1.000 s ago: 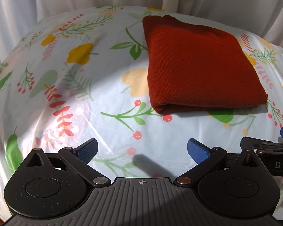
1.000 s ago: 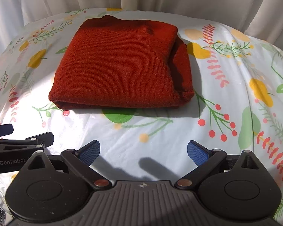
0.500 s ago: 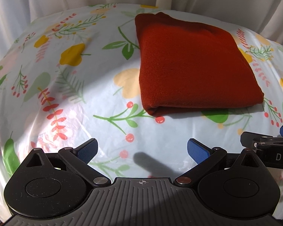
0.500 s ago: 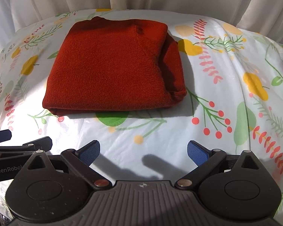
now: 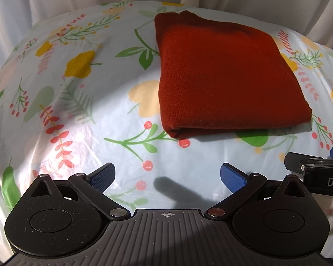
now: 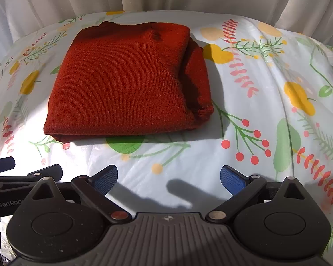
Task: Fold small clothes
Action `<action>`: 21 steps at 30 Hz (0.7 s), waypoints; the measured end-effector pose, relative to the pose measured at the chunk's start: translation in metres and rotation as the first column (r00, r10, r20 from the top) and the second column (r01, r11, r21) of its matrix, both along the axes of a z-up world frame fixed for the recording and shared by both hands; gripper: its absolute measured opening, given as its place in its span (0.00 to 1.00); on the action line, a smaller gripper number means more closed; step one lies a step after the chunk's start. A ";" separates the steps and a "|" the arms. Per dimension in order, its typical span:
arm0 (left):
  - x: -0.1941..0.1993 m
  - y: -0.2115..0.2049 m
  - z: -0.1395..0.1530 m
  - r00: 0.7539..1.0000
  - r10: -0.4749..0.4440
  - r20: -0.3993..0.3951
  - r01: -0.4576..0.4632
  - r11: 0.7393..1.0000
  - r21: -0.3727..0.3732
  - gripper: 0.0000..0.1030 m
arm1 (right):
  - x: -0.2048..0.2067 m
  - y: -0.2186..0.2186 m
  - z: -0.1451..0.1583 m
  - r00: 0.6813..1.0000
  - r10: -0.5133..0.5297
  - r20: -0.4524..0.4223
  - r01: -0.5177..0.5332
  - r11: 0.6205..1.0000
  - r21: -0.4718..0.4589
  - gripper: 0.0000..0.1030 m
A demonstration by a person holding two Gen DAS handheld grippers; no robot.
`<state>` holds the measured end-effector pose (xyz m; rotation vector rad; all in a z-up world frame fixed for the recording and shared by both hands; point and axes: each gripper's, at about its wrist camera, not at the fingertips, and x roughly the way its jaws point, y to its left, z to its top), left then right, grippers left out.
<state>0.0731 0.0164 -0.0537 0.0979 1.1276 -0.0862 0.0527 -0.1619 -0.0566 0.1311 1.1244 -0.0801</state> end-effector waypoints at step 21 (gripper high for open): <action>0.002 -0.001 -0.002 1.000 0.020 -0.010 -0.020 1.000 0.019 1.00 | 0.003 -0.001 -0.001 1.000 0.007 -0.008 -0.007 1.000 0.004 0.96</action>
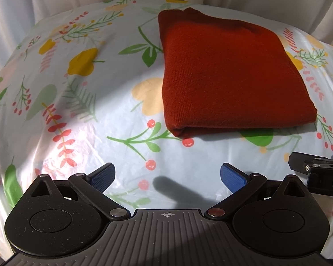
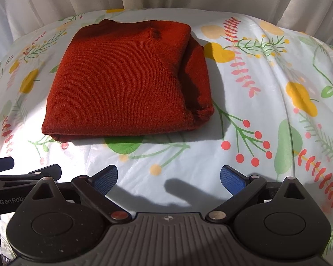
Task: Fold small clothes
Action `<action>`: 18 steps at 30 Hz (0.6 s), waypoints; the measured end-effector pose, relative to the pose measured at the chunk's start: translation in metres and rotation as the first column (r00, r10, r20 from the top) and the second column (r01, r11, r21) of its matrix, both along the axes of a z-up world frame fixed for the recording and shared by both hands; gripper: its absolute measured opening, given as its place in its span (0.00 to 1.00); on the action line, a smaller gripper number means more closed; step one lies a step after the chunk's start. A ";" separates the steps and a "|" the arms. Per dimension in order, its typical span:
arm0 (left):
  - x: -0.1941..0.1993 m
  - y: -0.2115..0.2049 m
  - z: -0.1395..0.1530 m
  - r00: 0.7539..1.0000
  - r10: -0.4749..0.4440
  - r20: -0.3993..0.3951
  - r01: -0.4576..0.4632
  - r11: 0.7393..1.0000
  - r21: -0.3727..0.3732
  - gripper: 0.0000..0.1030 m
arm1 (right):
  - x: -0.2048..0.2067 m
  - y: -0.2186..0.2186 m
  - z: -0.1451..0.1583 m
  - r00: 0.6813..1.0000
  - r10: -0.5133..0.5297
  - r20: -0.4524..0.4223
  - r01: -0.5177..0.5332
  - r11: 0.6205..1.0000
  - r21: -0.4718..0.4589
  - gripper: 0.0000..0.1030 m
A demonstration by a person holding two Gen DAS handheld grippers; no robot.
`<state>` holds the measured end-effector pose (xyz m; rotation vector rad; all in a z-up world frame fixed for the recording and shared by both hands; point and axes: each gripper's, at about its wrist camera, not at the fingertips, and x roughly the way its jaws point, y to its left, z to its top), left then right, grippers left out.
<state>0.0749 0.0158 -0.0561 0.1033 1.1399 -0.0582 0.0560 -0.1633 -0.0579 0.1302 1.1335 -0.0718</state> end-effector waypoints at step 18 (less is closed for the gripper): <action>0.000 0.000 0.001 1.000 -0.006 -0.004 0.006 1.000 -0.007 1.00 | -0.001 0.001 0.002 1.000 -0.005 0.001 0.005 1.000 -0.001 0.96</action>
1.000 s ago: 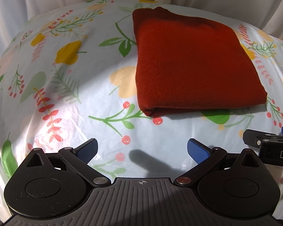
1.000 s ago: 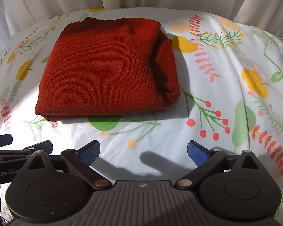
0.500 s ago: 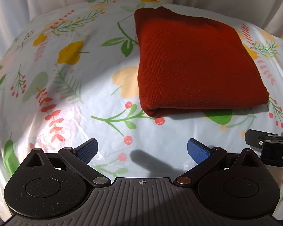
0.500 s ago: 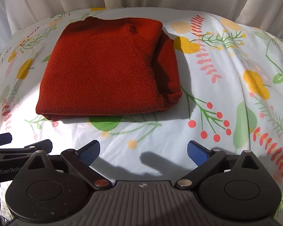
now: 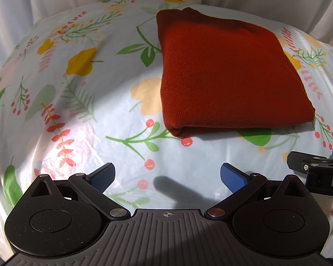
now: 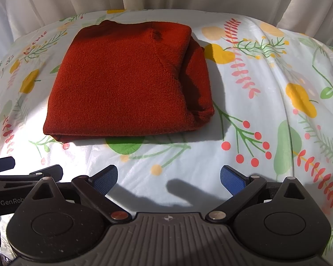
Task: Fold small clothes
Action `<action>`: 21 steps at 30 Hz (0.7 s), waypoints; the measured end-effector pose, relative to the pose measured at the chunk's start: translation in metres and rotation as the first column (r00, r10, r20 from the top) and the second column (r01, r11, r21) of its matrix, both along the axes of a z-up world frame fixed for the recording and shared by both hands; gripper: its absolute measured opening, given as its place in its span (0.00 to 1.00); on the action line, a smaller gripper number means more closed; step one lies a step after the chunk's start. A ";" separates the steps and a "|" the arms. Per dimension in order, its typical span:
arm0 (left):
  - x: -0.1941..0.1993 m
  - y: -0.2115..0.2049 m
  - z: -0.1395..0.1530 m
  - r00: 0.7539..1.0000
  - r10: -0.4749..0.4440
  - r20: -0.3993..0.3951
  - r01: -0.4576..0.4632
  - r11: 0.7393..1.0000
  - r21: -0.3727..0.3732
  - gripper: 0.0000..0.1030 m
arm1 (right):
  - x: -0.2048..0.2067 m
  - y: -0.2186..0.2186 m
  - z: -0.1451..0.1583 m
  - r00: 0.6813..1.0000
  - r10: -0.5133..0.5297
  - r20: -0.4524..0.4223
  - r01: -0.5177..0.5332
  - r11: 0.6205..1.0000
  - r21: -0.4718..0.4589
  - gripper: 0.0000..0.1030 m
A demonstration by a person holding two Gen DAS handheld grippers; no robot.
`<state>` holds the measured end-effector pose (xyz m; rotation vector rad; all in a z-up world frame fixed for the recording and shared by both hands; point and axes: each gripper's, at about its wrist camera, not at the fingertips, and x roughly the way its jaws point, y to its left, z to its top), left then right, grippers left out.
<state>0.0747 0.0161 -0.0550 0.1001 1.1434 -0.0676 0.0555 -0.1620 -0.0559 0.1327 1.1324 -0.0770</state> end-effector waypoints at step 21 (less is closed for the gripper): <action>0.003 0.001 0.000 1.000 -0.013 -0.003 0.013 1.000 -0.007 1.00 | 0.002 0.001 0.000 1.000 -0.005 -0.001 0.005 1.000 -0.003 0.96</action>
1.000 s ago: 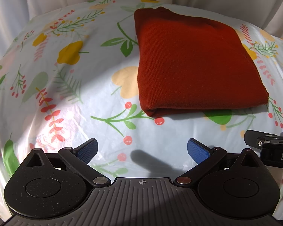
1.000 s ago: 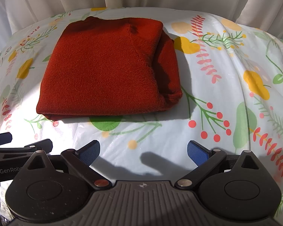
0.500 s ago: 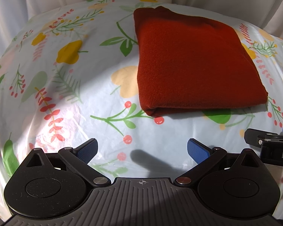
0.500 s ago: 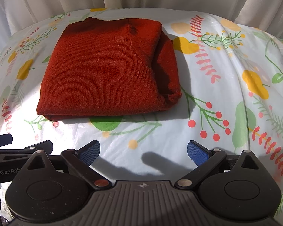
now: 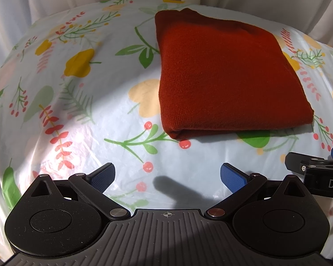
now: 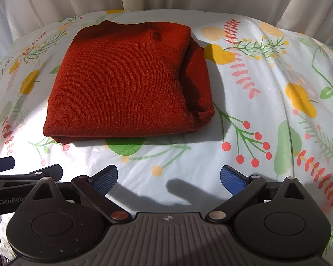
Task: Fold small clothes
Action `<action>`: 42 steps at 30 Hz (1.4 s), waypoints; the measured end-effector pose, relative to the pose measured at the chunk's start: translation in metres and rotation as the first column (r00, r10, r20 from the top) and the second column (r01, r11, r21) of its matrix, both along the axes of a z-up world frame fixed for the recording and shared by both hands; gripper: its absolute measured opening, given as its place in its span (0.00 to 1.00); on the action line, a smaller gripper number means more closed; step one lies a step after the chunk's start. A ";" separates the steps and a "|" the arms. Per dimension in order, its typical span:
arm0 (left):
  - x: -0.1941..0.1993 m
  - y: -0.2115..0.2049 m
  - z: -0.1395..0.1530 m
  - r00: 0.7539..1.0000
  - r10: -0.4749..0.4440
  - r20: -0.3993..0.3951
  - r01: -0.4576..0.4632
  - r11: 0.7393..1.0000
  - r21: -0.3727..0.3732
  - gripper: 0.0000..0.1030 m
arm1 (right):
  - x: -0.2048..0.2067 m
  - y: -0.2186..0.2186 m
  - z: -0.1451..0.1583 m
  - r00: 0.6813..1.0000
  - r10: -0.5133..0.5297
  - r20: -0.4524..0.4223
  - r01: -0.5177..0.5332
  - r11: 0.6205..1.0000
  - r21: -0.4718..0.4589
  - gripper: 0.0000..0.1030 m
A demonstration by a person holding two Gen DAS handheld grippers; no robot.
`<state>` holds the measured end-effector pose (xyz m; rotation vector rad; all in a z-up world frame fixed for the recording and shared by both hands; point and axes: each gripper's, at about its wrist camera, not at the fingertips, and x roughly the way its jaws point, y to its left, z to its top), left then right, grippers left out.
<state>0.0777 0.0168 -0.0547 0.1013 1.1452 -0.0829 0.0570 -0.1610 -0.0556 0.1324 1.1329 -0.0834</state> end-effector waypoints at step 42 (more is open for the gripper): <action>0.004 -0.005 -0.002 1.000 -0.016 -0.008 0.016 1.000 0.026 1.00 | 0.002 -0.001 0.000 1.000 -0.025 0.014 0.025 1.000 -0.017 0.96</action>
